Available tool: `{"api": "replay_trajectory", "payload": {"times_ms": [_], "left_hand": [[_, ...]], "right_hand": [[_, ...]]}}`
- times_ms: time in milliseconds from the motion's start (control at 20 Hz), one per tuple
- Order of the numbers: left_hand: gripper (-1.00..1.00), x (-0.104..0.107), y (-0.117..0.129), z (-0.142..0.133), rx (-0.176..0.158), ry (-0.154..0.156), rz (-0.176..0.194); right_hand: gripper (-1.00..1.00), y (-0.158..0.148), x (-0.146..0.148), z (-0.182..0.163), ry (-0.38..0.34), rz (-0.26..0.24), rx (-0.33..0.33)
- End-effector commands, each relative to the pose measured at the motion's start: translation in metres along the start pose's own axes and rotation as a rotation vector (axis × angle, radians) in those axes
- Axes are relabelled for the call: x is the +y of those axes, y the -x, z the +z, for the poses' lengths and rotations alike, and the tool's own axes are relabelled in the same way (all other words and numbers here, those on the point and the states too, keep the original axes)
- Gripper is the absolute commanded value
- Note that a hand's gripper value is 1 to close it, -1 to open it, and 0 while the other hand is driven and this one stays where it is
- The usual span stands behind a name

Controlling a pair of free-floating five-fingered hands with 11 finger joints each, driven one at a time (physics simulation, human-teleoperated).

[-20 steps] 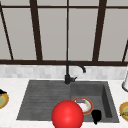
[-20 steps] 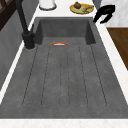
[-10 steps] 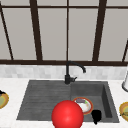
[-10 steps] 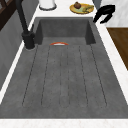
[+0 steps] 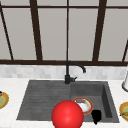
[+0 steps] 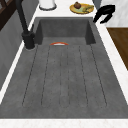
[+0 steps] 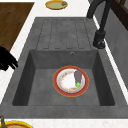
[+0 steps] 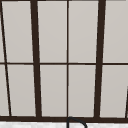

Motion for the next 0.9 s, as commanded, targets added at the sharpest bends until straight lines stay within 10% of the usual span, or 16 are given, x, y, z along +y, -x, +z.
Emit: {"api": "replay_trajectory", "payload": {"times_ms": [0,550,850], "left_hand": [[-1.00,0.017,0.021,-0.002,0.030,-0.032,-0.006],[-1.00,0.043,0.122,0.023,0.047,0.010,0.041],[-1.00,0.035,0.143,0.071,-0.018,-0.018,0.003]], "right_hand": [[0.00,0.000,0.000,0.000,0.000,0.000,0.000],[0.00,0.000,0.000,0.000,0.000,0.000,0.000],[0.00,0.000,0.000,0.000,0.000,0.000,0.000]]}}
